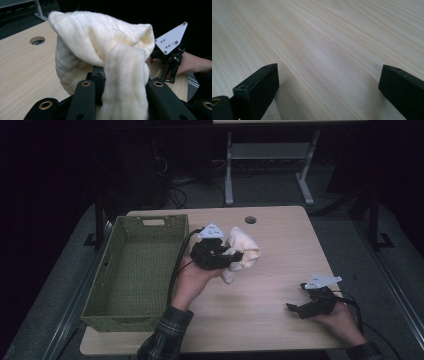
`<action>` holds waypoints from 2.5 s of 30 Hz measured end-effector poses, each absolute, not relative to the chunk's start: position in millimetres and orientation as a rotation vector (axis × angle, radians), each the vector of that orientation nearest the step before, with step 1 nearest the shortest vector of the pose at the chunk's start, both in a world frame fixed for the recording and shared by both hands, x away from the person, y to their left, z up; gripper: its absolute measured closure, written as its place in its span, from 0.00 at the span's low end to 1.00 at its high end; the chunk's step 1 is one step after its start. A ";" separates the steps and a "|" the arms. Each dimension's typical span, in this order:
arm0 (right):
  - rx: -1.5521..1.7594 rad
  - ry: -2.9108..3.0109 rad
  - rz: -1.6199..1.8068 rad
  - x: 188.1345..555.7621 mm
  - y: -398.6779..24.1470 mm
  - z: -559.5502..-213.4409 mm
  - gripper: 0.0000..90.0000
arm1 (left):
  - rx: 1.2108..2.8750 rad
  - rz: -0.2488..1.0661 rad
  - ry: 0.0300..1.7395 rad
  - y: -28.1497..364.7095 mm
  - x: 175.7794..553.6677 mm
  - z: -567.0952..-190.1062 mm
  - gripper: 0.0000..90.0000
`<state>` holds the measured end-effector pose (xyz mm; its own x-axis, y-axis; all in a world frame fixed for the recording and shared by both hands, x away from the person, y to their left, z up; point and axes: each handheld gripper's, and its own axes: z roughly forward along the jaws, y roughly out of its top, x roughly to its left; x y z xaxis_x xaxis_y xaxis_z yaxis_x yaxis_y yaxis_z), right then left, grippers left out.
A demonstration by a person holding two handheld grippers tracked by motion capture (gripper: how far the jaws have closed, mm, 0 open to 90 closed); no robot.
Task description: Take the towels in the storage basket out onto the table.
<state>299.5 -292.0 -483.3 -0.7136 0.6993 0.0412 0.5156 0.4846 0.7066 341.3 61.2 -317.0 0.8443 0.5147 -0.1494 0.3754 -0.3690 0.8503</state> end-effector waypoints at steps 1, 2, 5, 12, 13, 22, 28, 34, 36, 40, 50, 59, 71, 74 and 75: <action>1.036 2.481 1.052 299.5 -292.0 -483.2 0.03 | 2.005 0.171 0.653 58.6 341.6 -318.7 0.77; 1.035 2.481 1.053 299.6 -292.0 -483.3 0.03 | 2.006 0.171 0.656 55.7 341.7 -320.4 0.77; 1.018 2.491 1.054 300.4 -292.7 -483.3 0.03 | 2.010 0.161 0.653 46.7 342.3 -326.5 0.77; 1.034 2.482 1.048 299.8 -292.0 -483.3 0.02 | 2.043 0.131 0.650 28.0 345.5 -343.9 0.77; 1.033 2.481 1.048 299.9 -292.0 -483.5 0.02 | 2.053 0.130 0.644 25.5 346.0 -346.5 0.77; 1.050 2.476 1.038 299.5 -290.8 -483.8 0.00 | 2.098 0.086 0.643 2.3 350.7 -377.7 0.77; 1.048 2.477 1.036 299.6 -291.0 -483.8 0.00 | 2.147 0.074 0.648 -10.9 354.2 -402.1 0.76; 1.049 2.477 1.036 299.5 -291.0 -483.8 0.00 | 2.208 0.069 0.639 -20.3 360.7 -425.2 0.76; 1.050 2.477 1.036 299.5 -290.9 -483.8 0.00 | 2.213 0.070 0.649 -24.4 362.1 -432.0 0.75; 1.049 2.477 1.036 299.5 -291.0 -483.8 0.00 | 2.234 0.070 0.655 -31.3 365.9 -444.6 0.75; 1.043 2.483 1.039 299.2 -290.8 -483.8 0.00 | 2.287 0.081 0.640 -41.2 364.9 -464.7 0.65; 1.033 2.486 1.041 299.4 -290.8 -483.8 0.00 | 2.250 0.068 0.638 -35.9 362.7 -452.0 0.44; 1.032 2.487 1.042 299.3 -290.7 -483.8 0.00 | 2.162 0.129 0.662 -4.3 356.8 -420.1 0.42; 1.046 2.502 1.016 299.4 -289.0 -481.8 0.01 | 2.136 0.149 0.687 6.7 353.8 -414.9 0.42; 1.041 2.512 1.002 299.6 -288.1 -480.5 0.04 | 2.142 0.158 0.690 10.4 353.0 -413.5 0.42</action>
<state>299.6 -288.1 -480.5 -0.7161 0.6970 0.0360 0.5304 0.5100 0.6772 353.0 10.4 -413.5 0.8392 0.5285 -0.1283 0.4199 -0.4797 0.7704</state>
